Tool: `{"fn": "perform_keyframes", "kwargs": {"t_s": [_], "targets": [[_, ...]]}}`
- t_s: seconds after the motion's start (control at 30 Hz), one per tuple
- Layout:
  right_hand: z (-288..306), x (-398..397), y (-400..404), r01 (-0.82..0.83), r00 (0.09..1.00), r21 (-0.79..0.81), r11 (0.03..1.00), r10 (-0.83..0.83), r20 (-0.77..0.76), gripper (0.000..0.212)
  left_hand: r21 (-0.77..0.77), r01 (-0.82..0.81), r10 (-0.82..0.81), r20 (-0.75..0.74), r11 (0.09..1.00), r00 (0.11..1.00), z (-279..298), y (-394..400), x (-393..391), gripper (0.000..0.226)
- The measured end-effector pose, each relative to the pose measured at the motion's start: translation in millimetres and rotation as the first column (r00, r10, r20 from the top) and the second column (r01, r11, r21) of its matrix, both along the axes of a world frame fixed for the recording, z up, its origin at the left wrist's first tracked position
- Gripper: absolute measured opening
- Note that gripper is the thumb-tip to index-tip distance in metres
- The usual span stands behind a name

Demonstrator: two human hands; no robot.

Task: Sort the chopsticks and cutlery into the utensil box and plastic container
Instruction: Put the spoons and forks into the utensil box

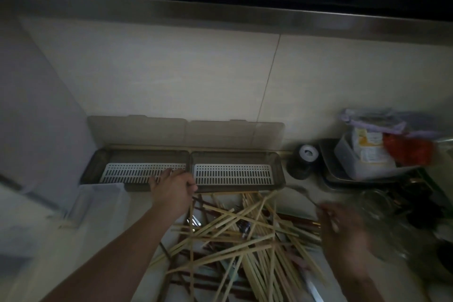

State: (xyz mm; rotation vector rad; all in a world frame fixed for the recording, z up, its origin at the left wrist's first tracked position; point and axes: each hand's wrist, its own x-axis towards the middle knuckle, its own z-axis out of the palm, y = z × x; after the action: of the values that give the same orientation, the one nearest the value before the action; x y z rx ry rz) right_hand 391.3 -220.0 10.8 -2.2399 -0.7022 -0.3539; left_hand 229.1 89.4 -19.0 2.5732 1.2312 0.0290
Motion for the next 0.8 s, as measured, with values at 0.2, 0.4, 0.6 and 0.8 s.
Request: {"fn": "perform_keyframes", "kwargs": {"t_s": [0.2,0.4,0.6,0.8], "targets": [[-14,28,150,-0.445,0.893,-0.308,0.841,0.391,-0.222,0.024,-0.020,0.002,-0.002,0.017,1.000,1.000,2,-1,-2,0.011],[-34,38,198,-0.594,0.782,-0.515,0.619,0.295,-0.549,0.027,-0.077,-0.016,0.017,0.022,0.997,1.000,4,2,-1,0.012],[-21,44,179,-0.562,0.778,-0.404,0.722,0.297,-0.553,0.024,-0.085,-0.041,0.045,0.052,0.996,0.998,4,0,-2,0.010],[7,12,46,-0.115,0.950,-0.067,0.991,0.090,-0.298,0.012,-0.093,-0.081,0.088,0.070,0.992,0.994,1,0,-1,0.008]]}}
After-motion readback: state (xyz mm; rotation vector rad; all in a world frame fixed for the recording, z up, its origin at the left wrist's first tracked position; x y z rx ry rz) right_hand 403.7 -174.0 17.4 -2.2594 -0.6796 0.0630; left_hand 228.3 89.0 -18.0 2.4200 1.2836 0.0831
